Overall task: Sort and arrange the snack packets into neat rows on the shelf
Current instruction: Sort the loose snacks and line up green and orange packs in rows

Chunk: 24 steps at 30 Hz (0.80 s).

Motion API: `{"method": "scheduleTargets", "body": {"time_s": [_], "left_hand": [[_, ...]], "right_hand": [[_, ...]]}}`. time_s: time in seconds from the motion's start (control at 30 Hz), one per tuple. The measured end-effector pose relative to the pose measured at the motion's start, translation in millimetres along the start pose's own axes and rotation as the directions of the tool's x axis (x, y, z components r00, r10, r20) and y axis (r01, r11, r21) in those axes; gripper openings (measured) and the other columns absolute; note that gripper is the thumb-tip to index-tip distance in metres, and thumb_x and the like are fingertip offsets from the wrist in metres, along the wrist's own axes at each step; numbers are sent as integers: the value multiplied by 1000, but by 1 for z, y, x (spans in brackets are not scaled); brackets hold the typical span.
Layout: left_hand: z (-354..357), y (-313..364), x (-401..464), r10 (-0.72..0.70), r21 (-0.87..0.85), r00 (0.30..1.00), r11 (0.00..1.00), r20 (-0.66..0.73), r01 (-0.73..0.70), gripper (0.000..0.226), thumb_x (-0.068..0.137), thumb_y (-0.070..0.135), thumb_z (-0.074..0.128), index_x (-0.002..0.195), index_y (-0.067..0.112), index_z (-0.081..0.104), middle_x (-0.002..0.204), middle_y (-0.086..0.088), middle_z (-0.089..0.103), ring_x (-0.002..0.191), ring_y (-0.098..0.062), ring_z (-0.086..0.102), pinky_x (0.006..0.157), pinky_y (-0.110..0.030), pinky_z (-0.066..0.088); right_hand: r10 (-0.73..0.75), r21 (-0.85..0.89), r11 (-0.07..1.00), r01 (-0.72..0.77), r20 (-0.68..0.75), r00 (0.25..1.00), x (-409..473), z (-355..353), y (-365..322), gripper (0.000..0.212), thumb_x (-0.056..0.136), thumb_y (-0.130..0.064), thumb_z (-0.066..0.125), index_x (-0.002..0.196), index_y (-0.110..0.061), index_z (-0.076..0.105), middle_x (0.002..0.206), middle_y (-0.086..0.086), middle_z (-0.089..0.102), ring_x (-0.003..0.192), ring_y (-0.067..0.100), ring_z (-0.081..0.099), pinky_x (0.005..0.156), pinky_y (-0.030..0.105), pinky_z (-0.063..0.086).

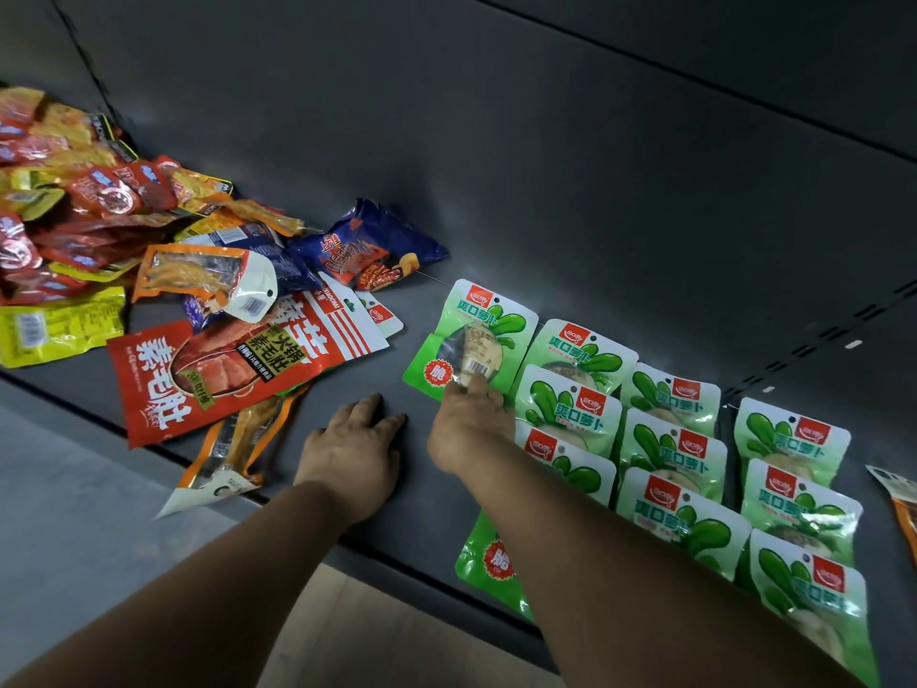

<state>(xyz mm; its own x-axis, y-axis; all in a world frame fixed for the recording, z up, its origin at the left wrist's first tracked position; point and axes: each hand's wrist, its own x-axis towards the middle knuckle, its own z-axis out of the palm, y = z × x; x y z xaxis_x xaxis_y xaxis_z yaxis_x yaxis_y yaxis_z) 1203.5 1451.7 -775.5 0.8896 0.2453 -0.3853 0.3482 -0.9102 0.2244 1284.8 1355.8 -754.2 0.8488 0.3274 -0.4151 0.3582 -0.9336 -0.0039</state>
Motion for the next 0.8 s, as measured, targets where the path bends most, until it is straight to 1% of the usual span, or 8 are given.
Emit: {"method": "scheduleTargets", "body": {"time_s": [0.17, 0.27, 0.37, 0.43, 0.53, 0.6, 0.73, 0.8], "left_hand": [[-2, 0, 1, 2, -54, 999, 999, 44, 0, 55, 99, 40, 36, 151, 31, 20, 160, -1, 3, 147, -22, 4, 116, -41, 19], [-5, -1, 5, -7, -137, 1000, 991, 21, 10, 52, 99, 39, 38, 149, 27, 29, 158, -2, 14, 145, -24, 15, 114, -39, 26], [-9, -3, 3, -63, -240, 998, 969, -15, 57, 46, 98, 39, 38, 142, 26, 40, 152, -2, 29, 138, -25, 28, 110, -38, 32], [-14, -2, 0, -96, -276, 995, 957, -34, 83, 43, 97, 39, 41, 137, 25, 46, 145, -2, 38, 133, -25, 35, 106, -39, 36], [-26, 1, -7, -137, -311, 990, 943, -44, 116, 41, 95, 34, 45, 135, 23, 48, 138, -3, 42, 128, -24, 37, 103, -39, 38], [-33, -1, -12, -182, -312, 981, 937, -62, 154, 42, 93, 30, 49, 134, 22, 49, 135, -4, 43, 127, -24, 38, 103, -38, 39], [-39, -18, -25, -310, -309, 946, 912, -93, 268, 37, 91, 28, 54, 127, 20, 54, 131, -6, 49, 123, -25, 43, 102, -38, 41], [-40, -29, -36, -357, -302, 928, 901, -109, 311, 37, 92, 25, 52, 129, 19, 51, 133, -8, 48, 124, -26, 43, 103, -39, 40]], "right_hand": [[35, 82, 996, -35, -4, 999, -2, -8, -5, 65, 89, -27, 58, 144, -9, 29, 147, 14, 23, 127, 29, 34, 102, 36, 34], [10, 147, 989, -5, -28, 1000, -6, -20, -11, 65, 89, -31, 58, 143, -11, 29, 148, 13, 23, 133, 30, 29, 104, 38, 34], [-26, 194, 981, 28, -14, 1000, -10, -32, -20, 68, 90, -29, 56, 146, -7, 24, 151, 14, 22, 136, 32, 28, 105, 38, 34], [-41, 210, 977, 41, -7, 999, -13, -38, -25, 60, 90, -28, 56, 141, -8, 33, 151, 15, 23, 134, 32, 32, 104, 37, 36], [-74, 265, 961, 75, -11, 997, -14, -39, -35, 45, 90, -24, 54, 132, -9, 45, 146, 16, 35, 128, 30, 42, 99, 33, 40], [-99, 319, 943, 95, -4, 995, -12, -37, -43, 42, 91, -24, 53, 131, -11, 48, 140, 12, 46, 127, 29, 46, 97, 32, 41], [-185, 396, 903, 166, 10, 983, -17, -31, -68, 36, 93, -24, 50, 128, -14, 53, 136, 9, 52, 125, 29, 49, 97, 31, 40], [-229, 433, 879, 198, 20, 973, -26, -28, -81, 31, 95, -21, 48, 123, -14, 56, 133, 10, 55, 122, 30, 51, 94, 31, 41]]}}
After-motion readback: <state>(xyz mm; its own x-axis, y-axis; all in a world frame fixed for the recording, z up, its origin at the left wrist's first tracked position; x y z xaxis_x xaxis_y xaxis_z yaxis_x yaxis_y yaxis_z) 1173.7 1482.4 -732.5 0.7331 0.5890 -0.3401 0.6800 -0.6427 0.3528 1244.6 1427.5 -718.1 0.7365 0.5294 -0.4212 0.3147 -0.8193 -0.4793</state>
